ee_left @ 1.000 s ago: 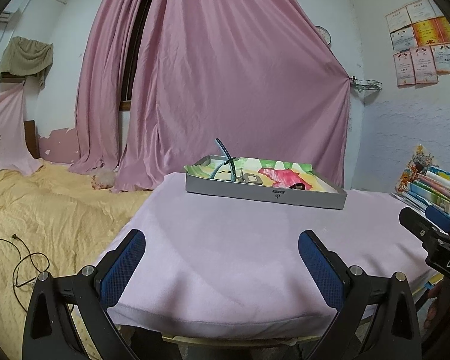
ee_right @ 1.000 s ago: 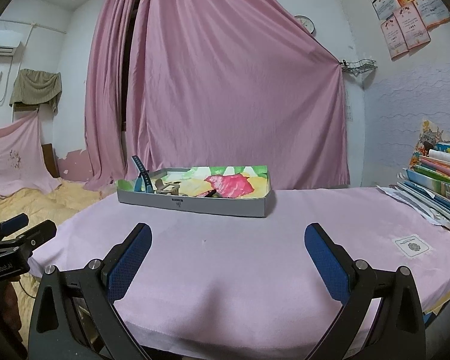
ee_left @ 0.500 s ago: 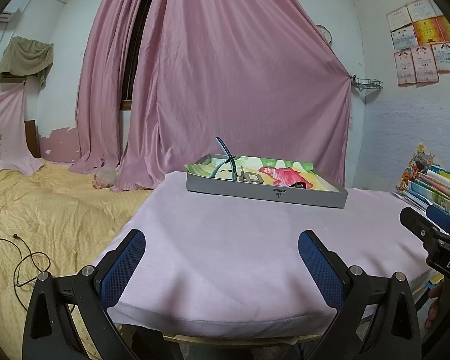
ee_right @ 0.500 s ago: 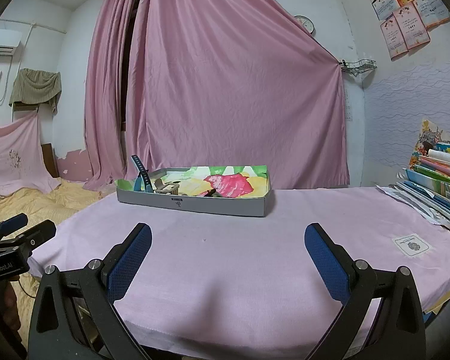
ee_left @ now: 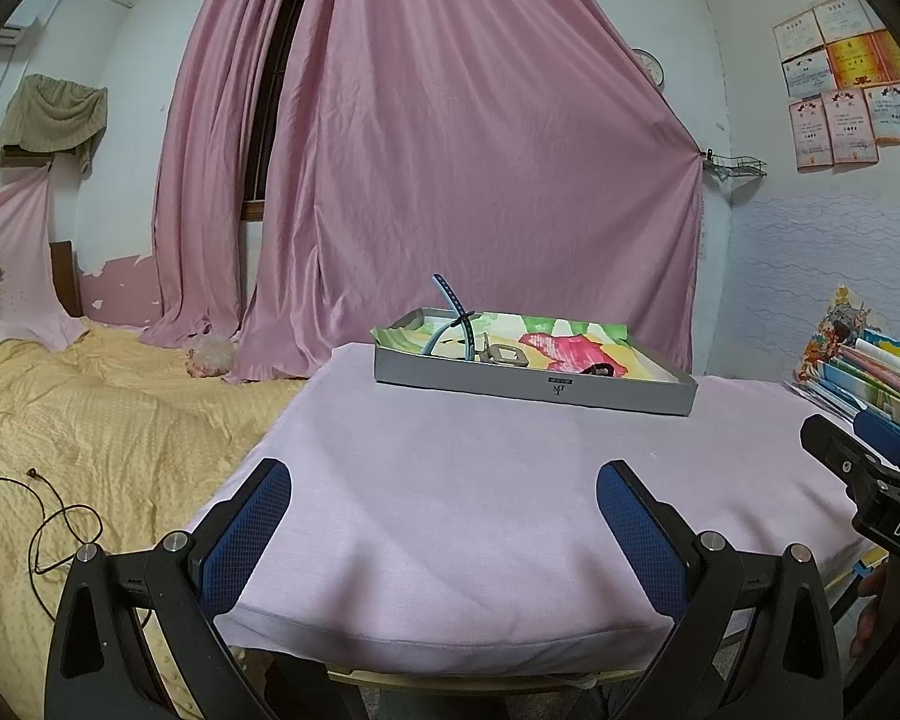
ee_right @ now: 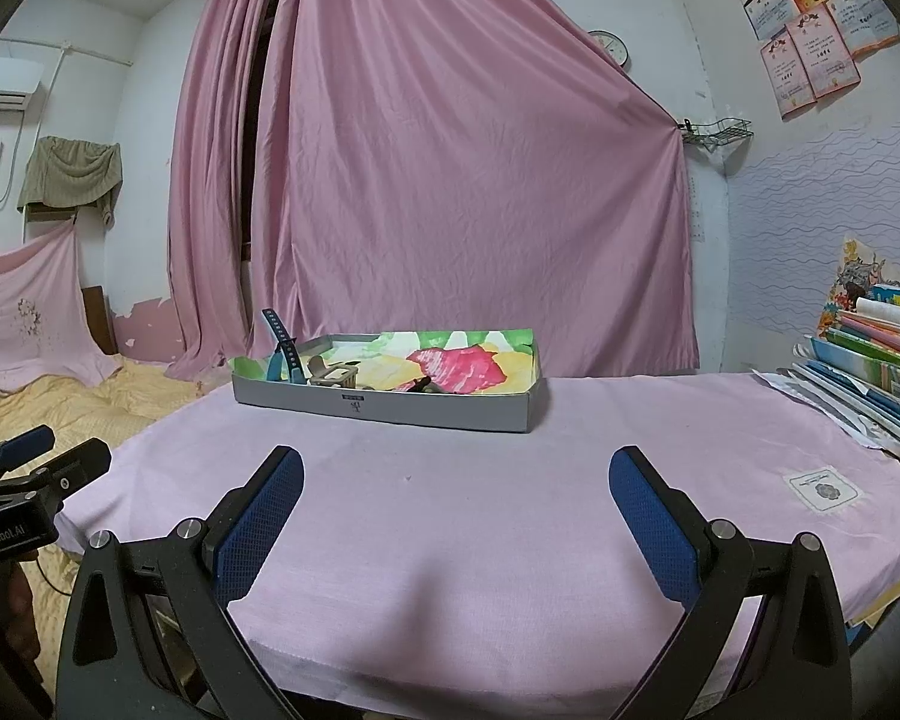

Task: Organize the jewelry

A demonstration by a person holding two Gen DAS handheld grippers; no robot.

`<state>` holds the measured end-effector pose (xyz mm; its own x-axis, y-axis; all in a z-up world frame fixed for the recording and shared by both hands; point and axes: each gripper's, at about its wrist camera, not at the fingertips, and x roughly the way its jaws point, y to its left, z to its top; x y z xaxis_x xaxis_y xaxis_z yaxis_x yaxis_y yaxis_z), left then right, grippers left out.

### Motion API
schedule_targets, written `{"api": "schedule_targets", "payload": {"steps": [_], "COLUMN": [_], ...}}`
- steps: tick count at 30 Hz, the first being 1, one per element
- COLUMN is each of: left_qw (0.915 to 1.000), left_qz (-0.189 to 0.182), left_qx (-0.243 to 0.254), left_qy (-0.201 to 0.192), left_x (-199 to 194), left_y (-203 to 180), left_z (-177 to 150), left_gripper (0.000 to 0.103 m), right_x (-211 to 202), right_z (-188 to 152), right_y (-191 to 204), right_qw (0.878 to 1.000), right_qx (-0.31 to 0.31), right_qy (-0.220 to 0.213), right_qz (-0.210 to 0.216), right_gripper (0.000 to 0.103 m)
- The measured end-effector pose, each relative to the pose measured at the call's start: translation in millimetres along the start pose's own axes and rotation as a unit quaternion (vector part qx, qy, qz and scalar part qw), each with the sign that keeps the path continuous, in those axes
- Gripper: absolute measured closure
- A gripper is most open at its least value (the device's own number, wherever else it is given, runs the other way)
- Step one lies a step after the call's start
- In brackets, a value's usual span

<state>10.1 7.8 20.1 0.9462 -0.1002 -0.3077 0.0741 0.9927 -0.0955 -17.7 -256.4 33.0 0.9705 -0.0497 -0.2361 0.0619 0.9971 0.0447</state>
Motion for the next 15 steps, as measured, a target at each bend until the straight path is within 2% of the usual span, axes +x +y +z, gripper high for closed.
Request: {"api": "schedule_targets", "payload": {"steps": [15], "left_qw": [1.0], "left_qz": [-0.002], "left_qx": [-0.001], "left_qy": [0.002], "left_x": [-0.4], "left_y": [0.1], "left_z": [-0.3], "left_gripper": [0.001], "right_x": [-0.6], "right_z": [0.1], "right_y": [0.0], "right_qw": [1.0], "right_qx": [0.0], "right_qy": [0.001], "right_qz": [0.0], "right_gripper": [0.003]}}
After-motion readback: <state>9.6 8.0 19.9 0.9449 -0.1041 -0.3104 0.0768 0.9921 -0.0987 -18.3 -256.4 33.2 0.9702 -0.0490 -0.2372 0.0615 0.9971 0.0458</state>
